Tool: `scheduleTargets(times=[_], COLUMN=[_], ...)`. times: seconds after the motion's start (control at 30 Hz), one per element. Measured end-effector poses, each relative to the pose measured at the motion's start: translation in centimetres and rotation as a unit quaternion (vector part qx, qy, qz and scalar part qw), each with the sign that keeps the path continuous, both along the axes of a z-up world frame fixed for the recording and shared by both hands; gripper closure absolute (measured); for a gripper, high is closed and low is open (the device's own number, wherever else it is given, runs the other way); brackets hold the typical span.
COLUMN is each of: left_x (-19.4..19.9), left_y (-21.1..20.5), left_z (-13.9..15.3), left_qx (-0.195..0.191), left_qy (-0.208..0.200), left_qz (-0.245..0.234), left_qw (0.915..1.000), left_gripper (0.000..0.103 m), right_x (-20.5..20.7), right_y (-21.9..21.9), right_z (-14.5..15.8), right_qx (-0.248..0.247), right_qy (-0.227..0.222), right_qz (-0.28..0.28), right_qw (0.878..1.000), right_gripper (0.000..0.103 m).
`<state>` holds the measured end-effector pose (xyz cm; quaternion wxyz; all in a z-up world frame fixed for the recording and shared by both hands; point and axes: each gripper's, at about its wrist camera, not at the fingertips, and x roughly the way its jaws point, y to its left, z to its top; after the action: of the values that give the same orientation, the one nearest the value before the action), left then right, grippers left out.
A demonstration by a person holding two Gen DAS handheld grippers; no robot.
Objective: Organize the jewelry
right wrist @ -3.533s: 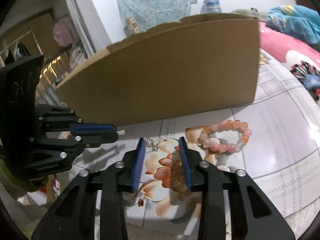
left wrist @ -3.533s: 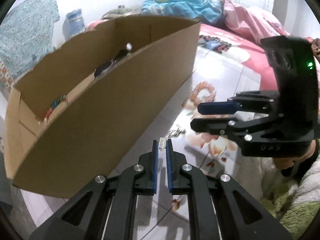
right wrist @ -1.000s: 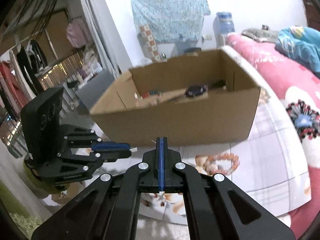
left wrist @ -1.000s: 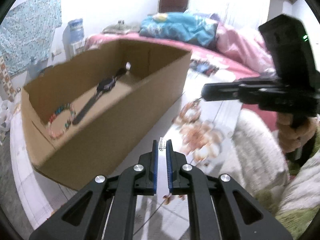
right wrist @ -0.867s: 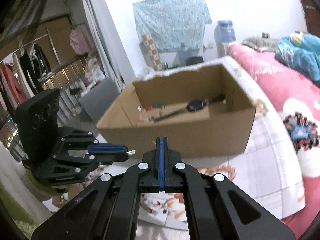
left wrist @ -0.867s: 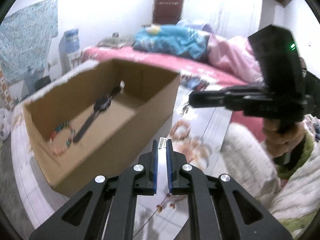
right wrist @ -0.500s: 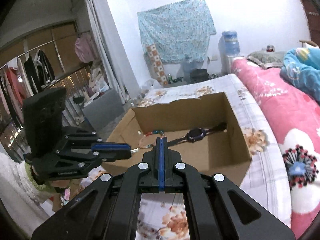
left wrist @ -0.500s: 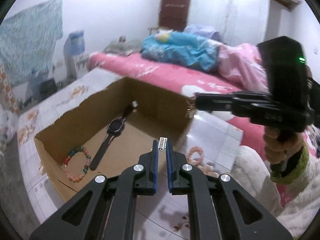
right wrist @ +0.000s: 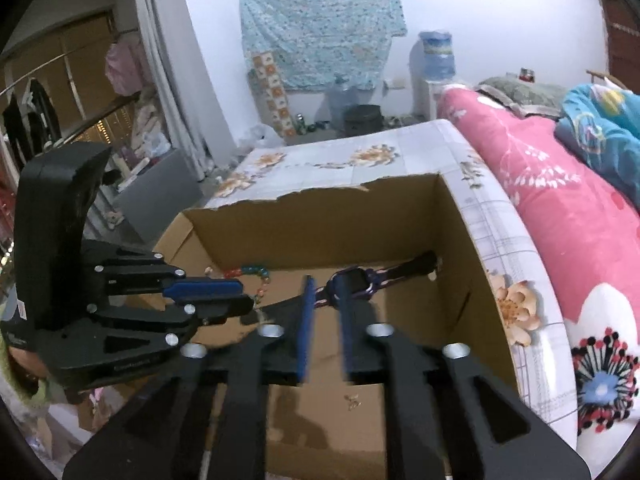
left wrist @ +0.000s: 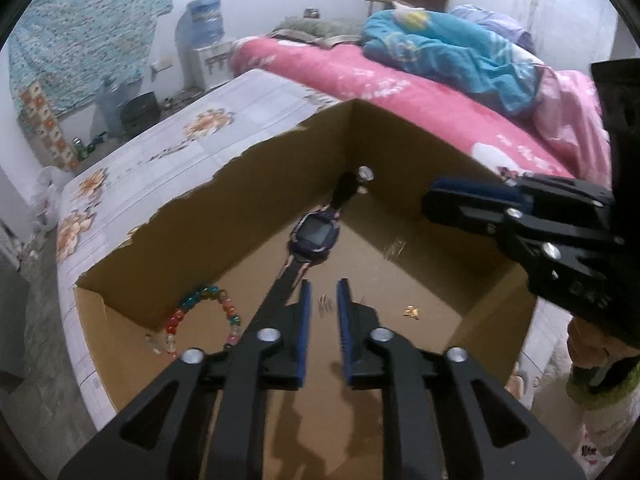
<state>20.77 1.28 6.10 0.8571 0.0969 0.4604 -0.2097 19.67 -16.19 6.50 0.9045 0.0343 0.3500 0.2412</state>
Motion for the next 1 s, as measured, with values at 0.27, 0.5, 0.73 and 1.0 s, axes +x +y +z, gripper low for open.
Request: scheduleTargets(times=[0.27, 0.5, 0.73, 1.0], left_x=[-0.7, -4.4, -9.5, -13.7], left_y=[0.6, 0.8, 1.2, 1.3], left_z=[0.9, 3.6, 4.9, 3.7], left_qx=[0.000, -0.033, -0.064, -0.087], left_qy=[-0.019, -0.062, -0.091, -0.082], left_qz=[0.026, 0.015, -0.008, -0.036], left_qw=[0.9995, 0.9974, 0.9938, 0.9921], left_gripper=[0.077, 0.067, 0.056, 0.052], right_x=[-2.1, -5.5, -9.6, -13.3], right_y=[-0.9, -2.7, -4.5, -6.6], right_z=[1.3, 3.7, 4.1, 2.3], right_qx=[0.001, 0.045, 0.085, 0.114], right_qy=[-0.034, -0.062, -0.071, -0.051], right_qz=[-0.018, -0.026, -0.040, -0.071], right_qw=[0.999, 0.997, 0.993, 0.990], right_gripper=[0.061, 0.050, 0.043, 0.043])
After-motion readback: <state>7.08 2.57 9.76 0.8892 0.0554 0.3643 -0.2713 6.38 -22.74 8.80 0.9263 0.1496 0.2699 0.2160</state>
